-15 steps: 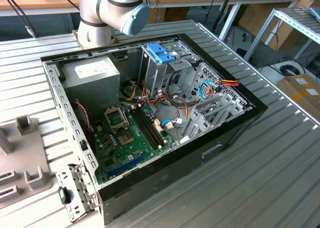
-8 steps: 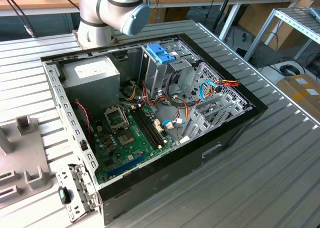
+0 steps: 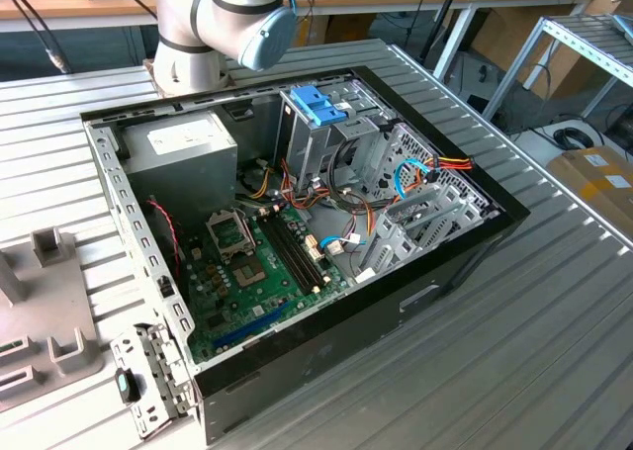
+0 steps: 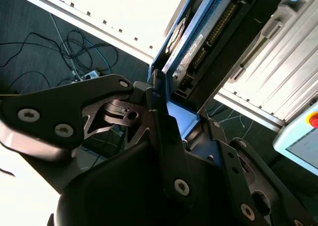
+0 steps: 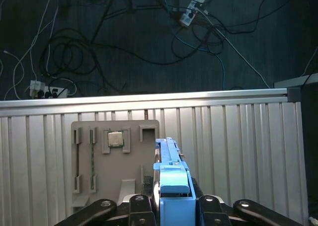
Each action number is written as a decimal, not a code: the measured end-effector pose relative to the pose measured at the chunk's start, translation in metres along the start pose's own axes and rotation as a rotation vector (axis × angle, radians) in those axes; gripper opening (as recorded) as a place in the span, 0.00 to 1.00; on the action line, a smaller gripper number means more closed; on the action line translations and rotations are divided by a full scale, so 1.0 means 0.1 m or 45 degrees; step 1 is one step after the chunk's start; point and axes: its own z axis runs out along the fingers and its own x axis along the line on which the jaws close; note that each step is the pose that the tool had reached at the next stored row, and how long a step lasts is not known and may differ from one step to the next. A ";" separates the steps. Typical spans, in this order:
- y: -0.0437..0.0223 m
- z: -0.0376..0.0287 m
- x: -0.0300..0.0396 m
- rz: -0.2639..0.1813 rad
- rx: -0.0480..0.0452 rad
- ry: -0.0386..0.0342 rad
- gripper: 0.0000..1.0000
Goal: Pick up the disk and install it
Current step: 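Pick up the disk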
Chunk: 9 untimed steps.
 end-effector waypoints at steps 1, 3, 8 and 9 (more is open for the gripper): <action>0.000 -0.006 -0.001 0.000 0.000 -0.0001 0.37; 0.001 -0.024 -0.002 0.000 0.000 -0.0003 0.37; 0.002 -0.054 -0.004 0.000 0.000 -0.0007 0.37; 0.003 -0.059 -0.005 0.000 0.000 -0.0007 0.37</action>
